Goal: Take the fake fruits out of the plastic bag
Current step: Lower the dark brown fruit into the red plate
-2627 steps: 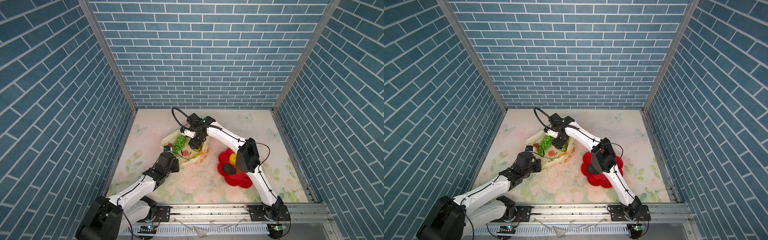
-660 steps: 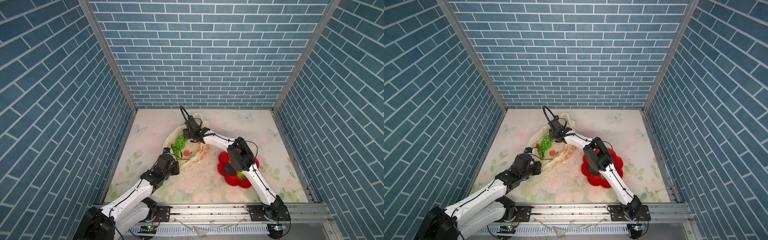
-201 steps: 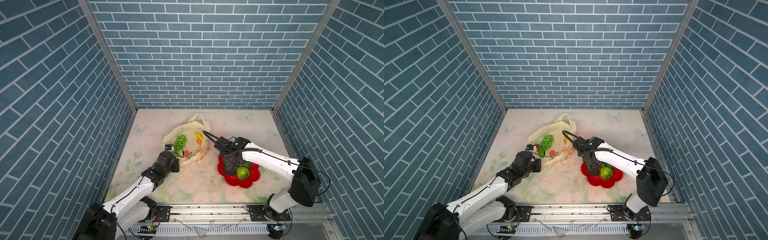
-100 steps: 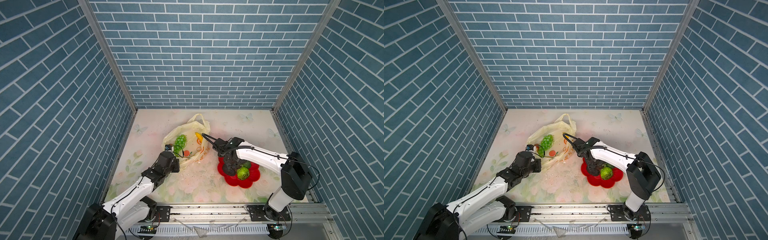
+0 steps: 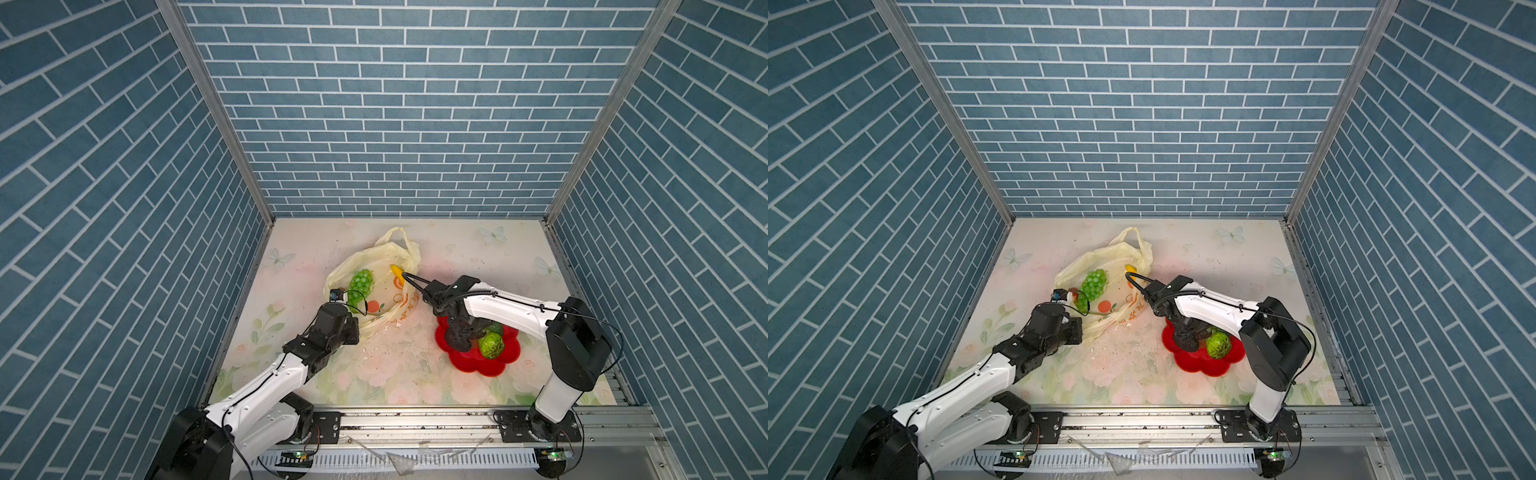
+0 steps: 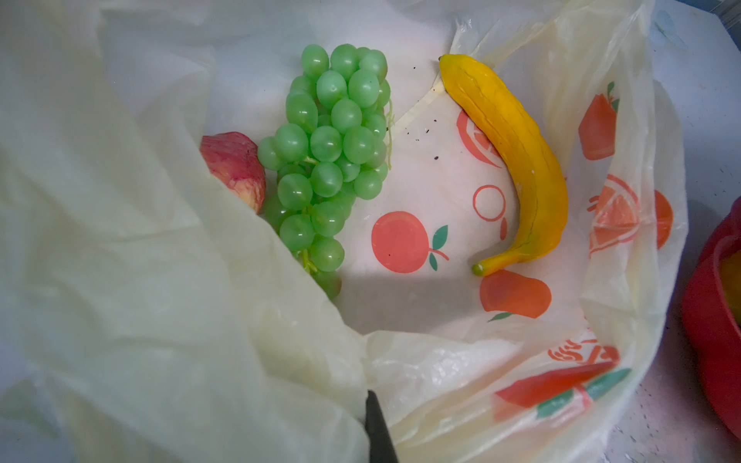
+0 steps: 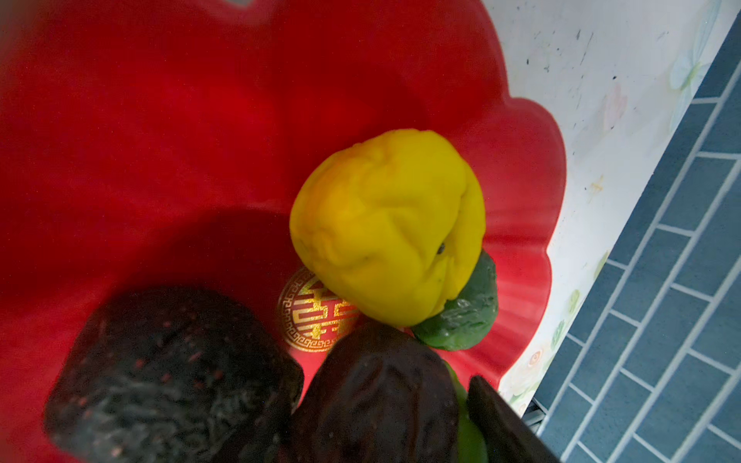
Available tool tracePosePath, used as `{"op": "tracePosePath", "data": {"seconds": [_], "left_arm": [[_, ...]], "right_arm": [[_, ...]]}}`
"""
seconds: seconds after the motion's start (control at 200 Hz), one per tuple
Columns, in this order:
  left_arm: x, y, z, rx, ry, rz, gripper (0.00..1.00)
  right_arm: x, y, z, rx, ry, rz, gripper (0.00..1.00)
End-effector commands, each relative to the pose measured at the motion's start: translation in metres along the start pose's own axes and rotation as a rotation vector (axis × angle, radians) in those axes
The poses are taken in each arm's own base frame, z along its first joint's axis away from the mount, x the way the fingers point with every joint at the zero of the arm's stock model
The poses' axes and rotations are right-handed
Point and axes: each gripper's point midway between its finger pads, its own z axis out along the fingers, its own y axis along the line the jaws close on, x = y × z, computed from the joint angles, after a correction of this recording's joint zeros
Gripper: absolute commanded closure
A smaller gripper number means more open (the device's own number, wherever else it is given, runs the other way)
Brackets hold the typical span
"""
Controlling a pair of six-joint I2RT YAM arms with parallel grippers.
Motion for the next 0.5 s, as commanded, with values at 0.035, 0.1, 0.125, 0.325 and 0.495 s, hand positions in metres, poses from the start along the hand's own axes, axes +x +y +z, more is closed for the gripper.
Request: {"op": "tracePosePath", "data": {"seconds": [0.035, 0.1, 0.125, 0.325, 0.495], "left_arm": [[0.0013, 0.0042, -0.0003, -0.014, -0.009, 0.004, 0.99], [0.0003, 0.004, -0.0006, -0.013, -0.013, 0.004, 0.99], [0.0015, 0.0043, -0.0003, -0.014, -0.009, 0.004, 0.99], [0.0012, 0.0045, 0.0003, -0.015, -0.009, 0.004, 0.99], [0.0017, 0.005, 0.0012, -0.019, -0.006, 0.006, 0.99]], "right_arm": [[0.0002, -0.0084, 0.0007, 0.052, 0.02, 0.012, 0.3], [-0.0014, -0.0075, 0.0007, 0.054, 0.021, 0.008, 0.3], [-0.0027, -0.007, 0.0004, 0.054, 0.019, 0.008, 0.29], [-0.0055, -0.0046, -0.0028, 0.032, 0.012, 0.007, 0.2], [-0.0072, 0.0008, -0.0082, -0.015, 0.002, 0.018, 0.16]]}}
